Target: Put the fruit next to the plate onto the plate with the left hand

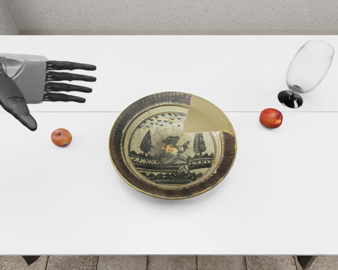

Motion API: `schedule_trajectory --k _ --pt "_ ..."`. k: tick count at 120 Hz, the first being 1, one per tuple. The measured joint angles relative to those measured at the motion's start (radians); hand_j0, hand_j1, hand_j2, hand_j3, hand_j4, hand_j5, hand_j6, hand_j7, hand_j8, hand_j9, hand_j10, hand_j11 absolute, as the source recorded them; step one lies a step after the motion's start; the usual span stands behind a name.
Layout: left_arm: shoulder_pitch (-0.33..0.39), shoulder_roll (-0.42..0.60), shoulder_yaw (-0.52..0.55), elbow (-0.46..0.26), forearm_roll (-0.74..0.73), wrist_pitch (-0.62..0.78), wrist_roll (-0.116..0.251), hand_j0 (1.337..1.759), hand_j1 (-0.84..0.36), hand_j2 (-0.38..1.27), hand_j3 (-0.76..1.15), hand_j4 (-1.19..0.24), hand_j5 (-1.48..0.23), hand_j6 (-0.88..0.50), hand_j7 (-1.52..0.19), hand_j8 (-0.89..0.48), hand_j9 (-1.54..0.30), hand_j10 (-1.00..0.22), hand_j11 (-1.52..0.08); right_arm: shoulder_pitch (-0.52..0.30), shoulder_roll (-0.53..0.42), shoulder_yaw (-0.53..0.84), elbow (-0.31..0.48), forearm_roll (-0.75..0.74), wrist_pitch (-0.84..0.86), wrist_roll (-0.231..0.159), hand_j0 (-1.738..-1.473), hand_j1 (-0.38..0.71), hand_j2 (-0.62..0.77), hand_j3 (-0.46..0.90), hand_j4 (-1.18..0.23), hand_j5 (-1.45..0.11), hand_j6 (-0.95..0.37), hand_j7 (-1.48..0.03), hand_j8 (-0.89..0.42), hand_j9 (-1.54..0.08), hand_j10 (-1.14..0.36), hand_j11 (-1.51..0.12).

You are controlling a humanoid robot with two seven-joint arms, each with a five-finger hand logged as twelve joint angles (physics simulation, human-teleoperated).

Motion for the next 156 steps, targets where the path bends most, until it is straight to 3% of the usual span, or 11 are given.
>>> schedule_trajectory --k 20,42,52,63,70,81,88,111,126,140,156 --pt "-0.04 -0.016 -0.002 -0.006 0.052 0.0 0.0 1.658 0.35 0.0 0.0 0.0 0.0 0.0 0.0 0.0 0.0 0.0 0.0 0.0 0.0 -0.001 0.0 0.0 -0.004 0.0 -1.658 -0.35 0.0 0.0 0.0 0.0 0.0 0.0 0.0 0.0 0.0 0.0" --pt "-0.045 -0.058 -0.008 -0.039 0.56 0.0 0.0 1.658 0.32 0.0 0.0 -0.02 -0.03 -0.02 -0.03 -0.02 -0.03 -0.02 -0.03 0.0 0.0 0.001 0.0 0.001 -0.007 0.0 -1.658 -0.35 0.0 0.0 0.0 0.0 0.0 0.0 0.0 0.0 0.0 0.0" --pt "0.022 -0.071 -0.003 -0.108 0.811 0.042 0.0 1.658 0.3 0.01 0.0 -0.04 -0.05 -0.04 -0.05 -0.04 -0.05 -0.04 -0.05 0.0 0.0 0.003 0.0 0.001 -0.007 0.0 -1.658 -0.35 0.0 0.0 0.0 0.0 0.0 0.0 0.0 0.0 0.0 0.0" --pt "0.113 -0.09 0.0 -0.164 1.043 0.187 0.0 1.658 0.28 0.01 0.0 -0.07 -0.08 -0.07 -0.08 -0.07 -0.08 -0.07 -0.08 0.0 0.0 0.005 0.0 0.003 -0.007 0.0 -1.658 -0.35 0.0 0.0 0.0 0.0 0.0 0.0 0.0 0.0 0.0 0.0" --pt "0.147 -0.126 0.0 -0.183 1.155 0.276 0.0 1.658 0.25 0.02 0.0 -0.09 -0.11 -0.09 -0.11 -0.09 -0.11 -0.09 -0.11 0.0 0.0 0.006 0.0 0.004 -0.007 0.0 -1.658 -0.35 0.0 0.0 0.0 0.0 0.0 0.0 0.0 0.0 0.0 0.0" --pt "0.26 -0.22 0.002 -0.198 1.355 0.414 0.0 1.658 0.22 0.02 0.0 -0.12 -0.14 -0.12 -0.14 -0.12 -0.14 -0.11 -0.14 0.0 0.0 0.007 0.0 0.007 -0.007 0.0 -1.658 -0.35 0.0 0.0 0.0 0.0 0.0 0.0 0.0 0.0 0.0 0.0" --pt "0.279 -0.22 0.009 -0.203 1.444 0.488 0.0 1.658 0.21 0.03 0.0 -0.13 -0.16 -0.13 -0.16 -0.13 -0.16 -0.13 -0.16 0.0 0.0 0.007 0.0 0.008 -0.007 0.0 -1.658 -0.35 0.0 0.0 0.0 0.0 0.0 0.0 0.0 0.0 0.0 0.0" --pt "0.301 -0.214 0.117 -0.207 1.615 0.723 0.0 1.658 0.18 0.03 0.0 -0.15 -0.18 -0.15 -0.18 -0.15 -0.18 -0.15 -0.18 0.0 0.0 0.008 0.0 0.009 -0.007 0.0 -1.658 -0.35 0.0 0.0 0.0 0.0 0.0 0.0 0.0 0.0 0.0 0.0" --pt "0.316 -0.223 0.16 -0.2 1.63 0.826 0.0 1.658 0.18 0.03 0.0 -0.15 -0.19 -0.16 -0.19 -0.16 -0.19 -0.15 -0.19 0.0 0.0 0.008 0.0 0.009 -0.007 0.0 -1.658 -0.35 0.0 0.0 0.0 0.0 0.0 0.0 0.0 0.0 0.0 0.0" --pt "0.374 -0.215 0.182 -0.2 1.63 0.862 0.0 1.658 0.16 0.04 0.0 -0.17 -0.21 -0.17 -0.21 -0.17 -0.21 -0.17 -0.21 0.0 0.0 0.008 0.0 0.008 -0.007 0.0 -1.658 -0.35 0.0 0.0 0.0 0.0 0.0 0.0 0.0 0.0 0.0 0.0" --pt "0.373 -0.182 0.188 -0.204 1.63 0.874 -0.085 1.658 0.16 0.04 0.0 -0.17 -0.22 -0.18 -0.21 -0.18 -0.21 -0.17 -0.21 0.001 0.0 0.008 0.0 0.008 -0.007 0.0 -1.658 -0.35 0.0 0.0 0.0 0.0 0.0 0.0 0.0 0.0 0.0 0.0"
